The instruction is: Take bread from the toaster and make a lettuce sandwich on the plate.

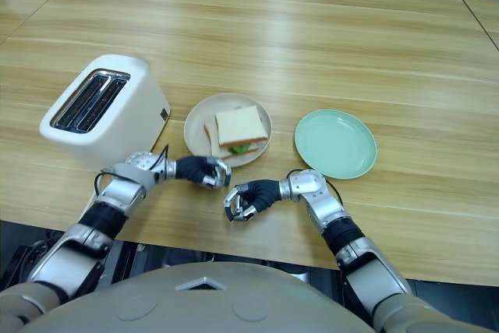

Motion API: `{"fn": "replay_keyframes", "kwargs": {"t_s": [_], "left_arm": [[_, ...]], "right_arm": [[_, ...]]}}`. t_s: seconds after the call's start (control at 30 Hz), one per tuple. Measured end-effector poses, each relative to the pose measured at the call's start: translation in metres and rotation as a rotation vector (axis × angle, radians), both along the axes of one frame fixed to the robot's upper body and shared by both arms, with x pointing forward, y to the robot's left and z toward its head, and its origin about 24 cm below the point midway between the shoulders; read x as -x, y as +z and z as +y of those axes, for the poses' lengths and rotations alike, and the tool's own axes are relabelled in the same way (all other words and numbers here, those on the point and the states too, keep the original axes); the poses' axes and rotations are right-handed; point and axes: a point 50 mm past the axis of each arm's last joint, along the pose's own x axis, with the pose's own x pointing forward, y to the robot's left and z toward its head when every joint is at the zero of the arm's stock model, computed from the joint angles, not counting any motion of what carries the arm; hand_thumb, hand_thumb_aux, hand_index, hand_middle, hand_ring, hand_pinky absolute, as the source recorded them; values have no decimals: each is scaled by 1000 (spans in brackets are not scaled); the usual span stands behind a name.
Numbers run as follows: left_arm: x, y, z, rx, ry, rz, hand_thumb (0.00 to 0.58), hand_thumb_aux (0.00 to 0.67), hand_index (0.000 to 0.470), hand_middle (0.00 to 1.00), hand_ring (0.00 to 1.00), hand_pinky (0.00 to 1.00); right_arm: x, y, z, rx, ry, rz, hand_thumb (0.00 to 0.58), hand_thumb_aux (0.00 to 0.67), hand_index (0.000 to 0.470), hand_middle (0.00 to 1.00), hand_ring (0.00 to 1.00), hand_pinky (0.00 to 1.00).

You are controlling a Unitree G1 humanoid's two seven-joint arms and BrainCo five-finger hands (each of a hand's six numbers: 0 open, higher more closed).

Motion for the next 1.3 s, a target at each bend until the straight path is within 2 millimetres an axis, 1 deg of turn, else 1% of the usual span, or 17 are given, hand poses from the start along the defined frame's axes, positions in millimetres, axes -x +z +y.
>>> {"fn": "replay_keyframes", "kwargs": {"t_s": [0.17,0.3,0.6,0.63,0.67,0.7,0.73,0.77,0.8,0.83,0.87,0.9,0.93,1.03,1.17,1.2,1.3], "left_arm": [[-25,-7,-8,66,263,-67,580,670,460,1000,1000,1000],[-40,-9,-12,81,439,-112,580,670,460,1000,1000,1000],[-53,-10,-24,122,651,-149,580,670,460,1000,1000,1000],[-54,-10,-24,122,662,-155,576,617,424,1000,1000,1000],[-55,-9,-23,122,678,-158,545,504,346,1000,1000,1000],[-56,-9,-22,121,694,-164,545,504,346,1000,1000,1000],[-56,-8,-21,121,705,-165,480,391,269,1000,1000,1000],[-57,-8,-18,128,722,-172,0,0,0,773,773,773],[-57,-7,-17,134,733,-178,0,0,0,169,169,169],[-57,-7,-15,137,744,-186,0,0,0,169,169,169],[-56,-7,-13,145,761,-202,0,0,0,0,0,0],[-54,-7,-11,153,776,-215,0,0,0,0,0,0],[-52,-6,-10,169,795,-237,0,0,0,0,0,0],[-50,11,-7,256,848,-350,0,0,0,0,0,0],[-49,58,-6,416,899,-552,0,0,0,0,0,0],[-47,73,-4,453,917,-603,0,0,0,0,0,0],[-42,100,3,513,967,-700,0,0,0,0,0,0]], "right_arm": [[-31,1,7,24,-151,-128,580,670,460,1000,1000,1000],[-47,0,14,35,-286,-213,580,670,460,1000,1000,1000],[-64,-2,24,-4,-552,-251,580,670,460,1000,1000,1000],[-66,-2,24,-9,-585,-245,580,670,460,1000,1000,1000],[-68,-1,24,-18,-622,-240,580,670,460,1000,1000,1000],[-71,0,24,-27,-661,-236,580,670,460,1000,1000,1000],[-73,1,24,-35,-684,-235,580,670,460,1000,1000,1000],[-74,2,25,-48,-708,-234,580,670,460,1000,1000,1000],[-75,4,26,-63,-724,-233,580,670,460,1000,1000,1000],[-76,5,26,-80,-737,-234,580,670,460,1000,1000,1000],[-77,8,26,-104,-748,-245,580,670,460,1000,1000,1000],[-78,10,26,-123,-758,-256,511,439,301,714,714,714],[-79,14,27,-149,-767,-274,0,0,0,0,0,0],[-84,34,28,-264,-803,-349,0,0,0,0,0,0],[-92,77,23,-480,-888,-483,0,0,0,0,0,0],[-93,89,18,-538,-926,-526,0,0,0,0,0,0],[-98,114,-1,-643,-1074,-611,0,0,0,0,0,0]]}}
